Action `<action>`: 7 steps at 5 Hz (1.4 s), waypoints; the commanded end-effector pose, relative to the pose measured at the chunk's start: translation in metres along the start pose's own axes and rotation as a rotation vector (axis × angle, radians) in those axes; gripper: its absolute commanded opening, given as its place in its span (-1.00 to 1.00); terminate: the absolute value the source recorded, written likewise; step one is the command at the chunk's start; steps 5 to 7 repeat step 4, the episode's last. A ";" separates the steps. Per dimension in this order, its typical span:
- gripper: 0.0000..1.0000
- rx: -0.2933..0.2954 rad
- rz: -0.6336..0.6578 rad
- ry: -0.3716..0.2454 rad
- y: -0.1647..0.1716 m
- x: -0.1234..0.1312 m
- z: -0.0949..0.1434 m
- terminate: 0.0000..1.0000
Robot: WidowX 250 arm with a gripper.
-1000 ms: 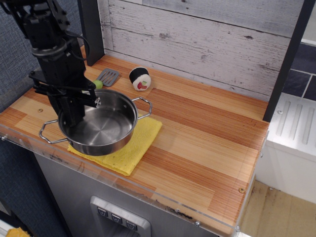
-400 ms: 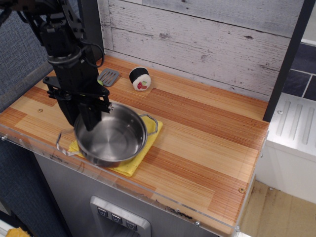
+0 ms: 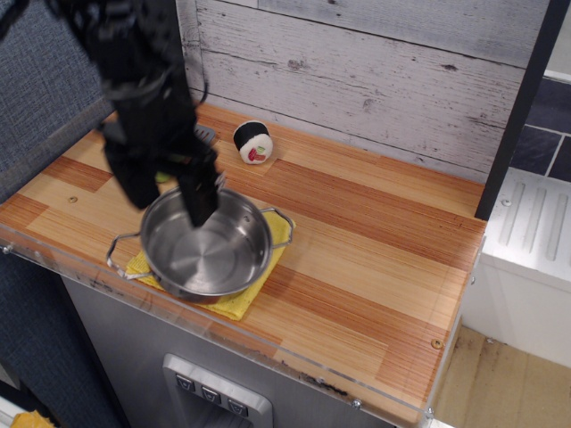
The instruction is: Picks the bowl and keeps on the yellow cloth.
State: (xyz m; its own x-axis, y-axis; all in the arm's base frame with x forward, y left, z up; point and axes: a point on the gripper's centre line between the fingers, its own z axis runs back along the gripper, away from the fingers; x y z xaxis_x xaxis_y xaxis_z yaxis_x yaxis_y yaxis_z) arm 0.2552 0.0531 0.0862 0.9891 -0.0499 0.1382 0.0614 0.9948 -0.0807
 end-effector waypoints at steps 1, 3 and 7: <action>1.00 -0.013 -0.133 -0.104 -0.058 0.051 0.047 -1.00; 1.00 -0.021 -0.131 -0.083 -0.060 0.056 0.040 -1.00; 1.00 -0.021 -0.131 -0.083 -0.060 0.056 0.040 1.00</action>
